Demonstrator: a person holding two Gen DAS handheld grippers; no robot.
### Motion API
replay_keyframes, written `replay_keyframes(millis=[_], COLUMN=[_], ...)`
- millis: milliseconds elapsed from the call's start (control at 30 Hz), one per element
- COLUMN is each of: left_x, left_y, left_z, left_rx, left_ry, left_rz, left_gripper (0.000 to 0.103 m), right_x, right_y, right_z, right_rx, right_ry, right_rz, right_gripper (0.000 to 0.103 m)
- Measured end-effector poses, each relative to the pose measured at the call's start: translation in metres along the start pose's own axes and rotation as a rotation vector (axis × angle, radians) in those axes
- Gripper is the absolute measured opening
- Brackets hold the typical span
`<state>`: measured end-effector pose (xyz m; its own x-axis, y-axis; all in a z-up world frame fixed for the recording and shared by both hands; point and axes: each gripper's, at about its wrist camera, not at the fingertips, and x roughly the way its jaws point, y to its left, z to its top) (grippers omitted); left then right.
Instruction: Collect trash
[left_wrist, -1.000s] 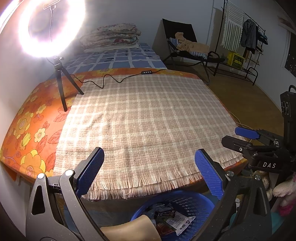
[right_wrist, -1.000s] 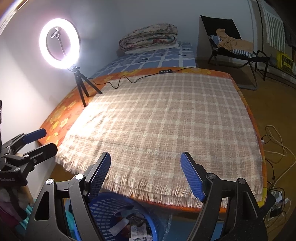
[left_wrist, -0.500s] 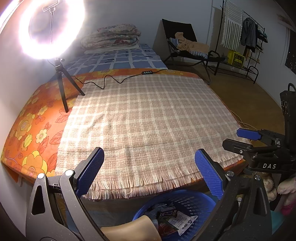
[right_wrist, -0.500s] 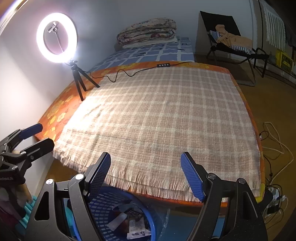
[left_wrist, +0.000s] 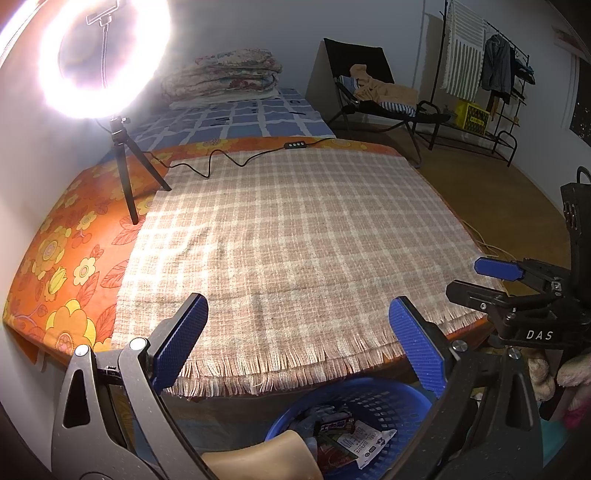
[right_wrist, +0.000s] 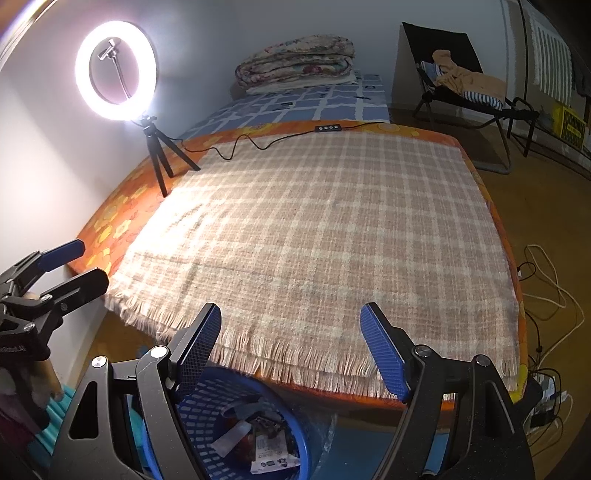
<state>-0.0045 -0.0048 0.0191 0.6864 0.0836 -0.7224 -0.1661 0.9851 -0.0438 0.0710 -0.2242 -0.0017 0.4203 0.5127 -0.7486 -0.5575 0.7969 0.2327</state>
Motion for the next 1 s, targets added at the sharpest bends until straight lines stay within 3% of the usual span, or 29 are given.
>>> replay_keyframes(millis=[1000], left_x=[-0.003], left_y=[0.008], left_z=[-0.001], left_rx=[0.018], left_ry=[-0.024], left_rz=[0.027], left_gripper=[0.1], right_x=[0.0], right_y=[-0.001], right_z=[-0.001], right_rx=[-0.001], right_ry=[0.007], right_rz=[-0.008], right_gripper=[0.078])
